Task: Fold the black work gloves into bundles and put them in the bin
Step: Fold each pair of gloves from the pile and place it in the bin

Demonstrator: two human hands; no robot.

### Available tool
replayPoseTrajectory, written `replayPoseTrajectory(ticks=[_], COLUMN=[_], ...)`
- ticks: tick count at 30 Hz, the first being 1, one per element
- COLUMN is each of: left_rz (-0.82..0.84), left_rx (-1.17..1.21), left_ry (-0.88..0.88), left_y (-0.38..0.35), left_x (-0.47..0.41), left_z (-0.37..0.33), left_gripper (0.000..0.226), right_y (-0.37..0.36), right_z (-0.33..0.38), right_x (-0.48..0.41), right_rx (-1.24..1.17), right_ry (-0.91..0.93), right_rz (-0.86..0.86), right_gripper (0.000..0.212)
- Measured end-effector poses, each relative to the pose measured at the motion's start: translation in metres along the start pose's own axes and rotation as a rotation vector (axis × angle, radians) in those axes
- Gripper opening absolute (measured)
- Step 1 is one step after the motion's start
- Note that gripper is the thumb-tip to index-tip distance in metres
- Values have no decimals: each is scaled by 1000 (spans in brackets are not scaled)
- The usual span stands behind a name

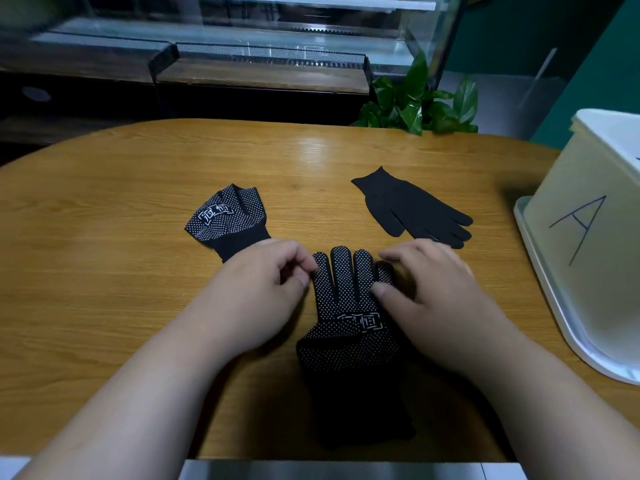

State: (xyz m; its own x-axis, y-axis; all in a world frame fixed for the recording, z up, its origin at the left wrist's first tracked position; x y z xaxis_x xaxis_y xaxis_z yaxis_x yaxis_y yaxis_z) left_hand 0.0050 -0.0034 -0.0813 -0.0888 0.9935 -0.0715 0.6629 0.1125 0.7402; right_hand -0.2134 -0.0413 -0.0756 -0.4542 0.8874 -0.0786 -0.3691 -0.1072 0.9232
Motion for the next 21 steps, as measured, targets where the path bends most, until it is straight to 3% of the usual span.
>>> replayPoseTrajectory(ticks=[3, 6, 16, 21], left_rz=[48, 90, 320, 265], left_rx=[-157, -285, -458, -326], left_ry=[50, 90, 178, 129], left_y=[0, 0, -6, -2], left_x=[-14, -29, -65, -63], left_z=[2, -4, -30, -29], left_gripper=[15, 25, 25, 26], right_y=[10, 13, 12, 15], right_z=[-12, -16, -5, 0], right_x=[-14, -26, -53, -49], right_rx=[14, 38, 72, -15], right_ry=[-186, -252, -166, -141], right_rz=[11, 84, 277, 218], right_gripper=[39, 32, 10, 9])
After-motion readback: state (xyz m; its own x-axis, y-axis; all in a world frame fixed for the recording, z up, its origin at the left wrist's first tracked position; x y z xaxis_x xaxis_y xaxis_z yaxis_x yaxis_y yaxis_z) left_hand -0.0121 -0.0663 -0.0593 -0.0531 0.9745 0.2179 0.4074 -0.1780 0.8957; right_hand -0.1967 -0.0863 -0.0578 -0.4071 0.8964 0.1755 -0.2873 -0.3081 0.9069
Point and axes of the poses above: each hand's wrist, its own x-axis away from the middle knuckle, its own y-axis out of the back of the hand, z = x × y, the point moved 1 cm from there along -x, towards the middle knuckle, and after that the axes turned 5 degrees about y, right-handed, at the moved point
